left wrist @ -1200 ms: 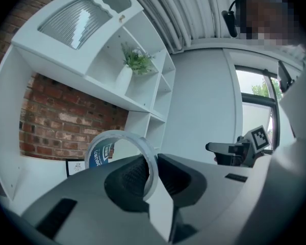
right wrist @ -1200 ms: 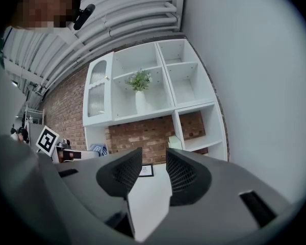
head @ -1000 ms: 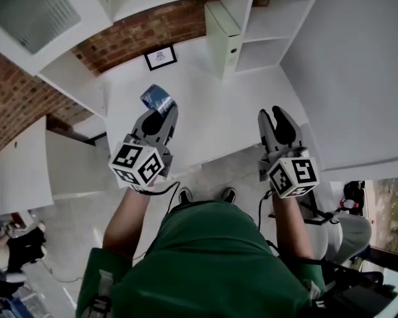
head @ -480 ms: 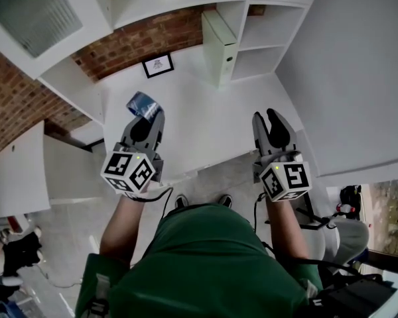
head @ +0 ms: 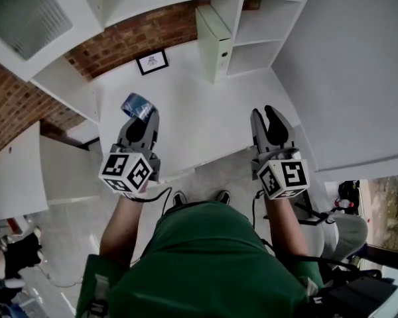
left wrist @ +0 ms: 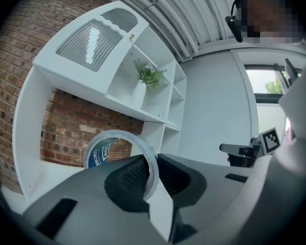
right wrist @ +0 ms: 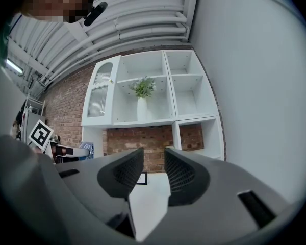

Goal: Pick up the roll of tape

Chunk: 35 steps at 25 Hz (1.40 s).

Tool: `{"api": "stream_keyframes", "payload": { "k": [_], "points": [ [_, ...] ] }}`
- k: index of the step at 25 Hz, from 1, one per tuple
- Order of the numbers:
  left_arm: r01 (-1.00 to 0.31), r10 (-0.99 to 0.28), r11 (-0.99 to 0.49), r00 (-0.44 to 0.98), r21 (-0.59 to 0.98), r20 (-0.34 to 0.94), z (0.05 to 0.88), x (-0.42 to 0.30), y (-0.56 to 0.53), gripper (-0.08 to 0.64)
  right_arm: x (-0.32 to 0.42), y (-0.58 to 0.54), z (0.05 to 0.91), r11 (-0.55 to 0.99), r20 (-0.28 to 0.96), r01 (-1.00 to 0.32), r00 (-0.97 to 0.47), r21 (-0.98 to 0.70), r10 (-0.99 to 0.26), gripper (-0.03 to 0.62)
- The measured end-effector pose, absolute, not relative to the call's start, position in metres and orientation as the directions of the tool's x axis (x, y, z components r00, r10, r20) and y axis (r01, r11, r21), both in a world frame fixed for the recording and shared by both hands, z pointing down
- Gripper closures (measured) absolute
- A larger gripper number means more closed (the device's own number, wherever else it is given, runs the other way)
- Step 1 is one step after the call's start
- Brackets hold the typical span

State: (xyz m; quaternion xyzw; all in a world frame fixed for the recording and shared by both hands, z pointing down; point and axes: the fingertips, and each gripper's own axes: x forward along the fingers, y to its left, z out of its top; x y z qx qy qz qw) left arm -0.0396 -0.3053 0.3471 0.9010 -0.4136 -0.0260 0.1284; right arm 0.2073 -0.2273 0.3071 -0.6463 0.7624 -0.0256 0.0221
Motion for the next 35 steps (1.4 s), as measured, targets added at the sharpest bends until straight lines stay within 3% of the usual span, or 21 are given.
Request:
{"api": "stream_keyframes", "payload": {
  "k": [17, 21, 35],
  "points": [
    [-0.751, -0.759, -0.611, 0.646, 0.251, 0.085, 0.355, -0.043, -0.311, 0.495, 0.204, -0.239, 0.314, 0.173, 0.022, -0.983, -0.175, -0.056, -0.984, 0.454],
    [-0.752, -0.760, -0.610, 0.644, 0.251, 0.085, 0.354, -0.044, -0.312, 0.495, 0.207, -0.239, 0.315, 0.148, 0.032, -0.989, -0.148, -0.010, -0.989, 0.531],
    [-0.756, -0.763, -0.604, 0.640, 0.251, 0.093, 0.358, -0.044, -0.311, 0.495, 0.208, -0.239, 0.316, 0.162, 0.024, -0.987, -0.163, -0.019, -0.986, 0.549]
  ]
}}
